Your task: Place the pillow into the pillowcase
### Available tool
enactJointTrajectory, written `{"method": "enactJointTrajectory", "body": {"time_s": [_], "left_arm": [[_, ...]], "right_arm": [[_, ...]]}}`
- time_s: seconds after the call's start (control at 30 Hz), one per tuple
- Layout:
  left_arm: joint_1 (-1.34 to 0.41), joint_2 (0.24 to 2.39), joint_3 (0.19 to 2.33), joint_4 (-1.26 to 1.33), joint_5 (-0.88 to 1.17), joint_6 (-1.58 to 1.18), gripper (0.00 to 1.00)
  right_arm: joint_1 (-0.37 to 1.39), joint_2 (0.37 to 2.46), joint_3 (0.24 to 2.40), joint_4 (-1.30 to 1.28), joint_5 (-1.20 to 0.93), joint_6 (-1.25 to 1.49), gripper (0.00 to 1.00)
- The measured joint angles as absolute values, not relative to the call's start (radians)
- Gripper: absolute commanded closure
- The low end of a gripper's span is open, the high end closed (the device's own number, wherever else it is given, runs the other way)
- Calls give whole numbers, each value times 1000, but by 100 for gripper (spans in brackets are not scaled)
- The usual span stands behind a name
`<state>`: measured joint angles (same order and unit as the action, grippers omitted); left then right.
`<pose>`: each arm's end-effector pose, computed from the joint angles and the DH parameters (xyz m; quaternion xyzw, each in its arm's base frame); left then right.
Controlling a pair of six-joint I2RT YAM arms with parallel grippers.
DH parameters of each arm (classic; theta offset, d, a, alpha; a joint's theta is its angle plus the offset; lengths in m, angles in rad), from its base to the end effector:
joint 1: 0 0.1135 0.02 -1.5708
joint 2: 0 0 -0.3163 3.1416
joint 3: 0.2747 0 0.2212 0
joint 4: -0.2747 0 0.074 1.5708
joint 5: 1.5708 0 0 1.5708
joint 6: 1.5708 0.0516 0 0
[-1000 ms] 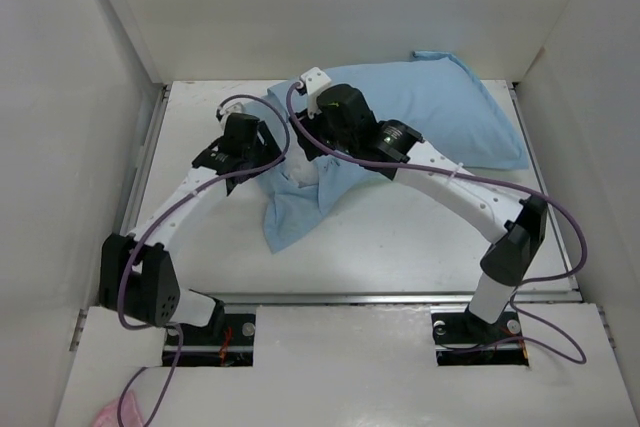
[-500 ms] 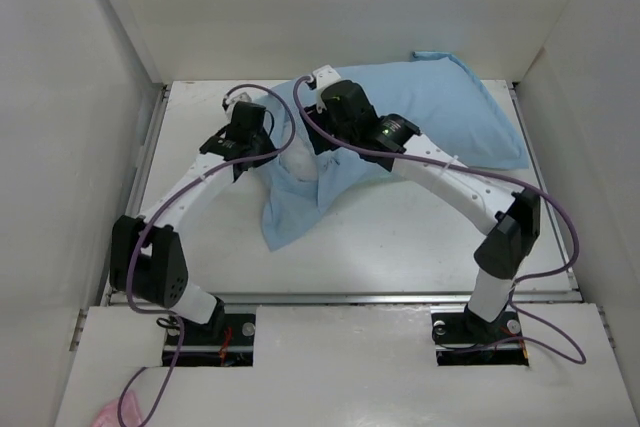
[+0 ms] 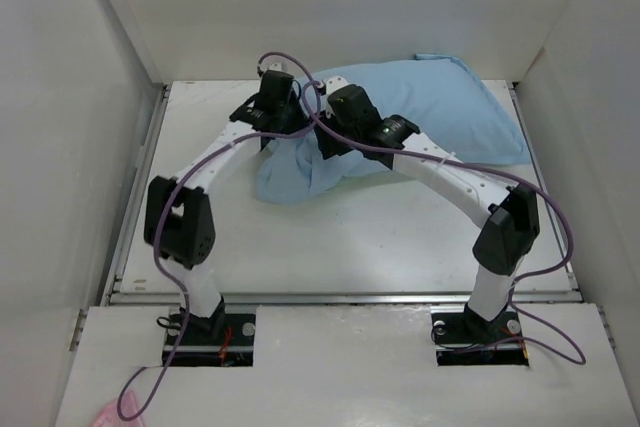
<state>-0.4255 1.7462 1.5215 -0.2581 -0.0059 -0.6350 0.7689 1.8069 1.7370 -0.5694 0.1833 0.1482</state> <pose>0.3712 -0.1679 0.3777 -0.0910 0.8508 -0.2596 0.4478 0.3017 0.2788 0.3916 -0.2326 0.8598 0.1246 0.4372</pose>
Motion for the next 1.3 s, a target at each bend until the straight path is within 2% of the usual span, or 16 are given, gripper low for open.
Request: {"method": "enactJointTrajectory", "body": {"time_s": [0.1,0.2,0.23,0.53,0.63,0.83,0.87,0.9,0.97,1.0,1.1,1.13,1.17,1.23,1.3], "left_arm": [[-425,1871,1582,-278,11,-634,48],[-427,1872,1582,-311,-1,-636,8],[-430,1852,1578,-316,-12,-638,0],[-430,1483,1442,-356,-149,-647,0],[-430,1387,1393,-356,-176,-656,0],[-422,1367,1311,-371,-197,-675,10],[-423,1373,1294,-374,-202,-684,16],[-420,1383,1276,-374,-209,-692,21],[-415,1396,1260,-377,-209,-696,31],[-413,1406,1250,-380,-206,-699,40],[-413,1448,1235,-371,-175,-698,57],[-413,1468,1234,-363,-153,-696,69],[-413,1493,1234,-350,-127,-698,77],[-417,1541,1235,-326,-86,-695,100],[-426,1588,1242,-317,-59,-692,100]], "right_arm": [[748,1807,1724,-577,187,160,39],[739,1807,1719,-579,186,160,39],[739,1807,1719,-579,179,157,39],[779,1813,1719,-566,63,105,39],[801,1847,1739,-560,83,102,45],[813,1984,1820,-554,178,136,48],[812,1999,1824,-555,187,137,51],[811,2012,1825,-559,200,142,64],[811,2028,1825,-564,237,165,73],[812,2030,1825,-568,253,173,77],[812,2024,1829,-568,282,187,82],[812,2017,1829,-569,287,189,86],[812,2009,1829,-570,286,189,100],[813,1978,1819,-569,278,188,100],[813,1938,1807,-575,272,188,100]]}}
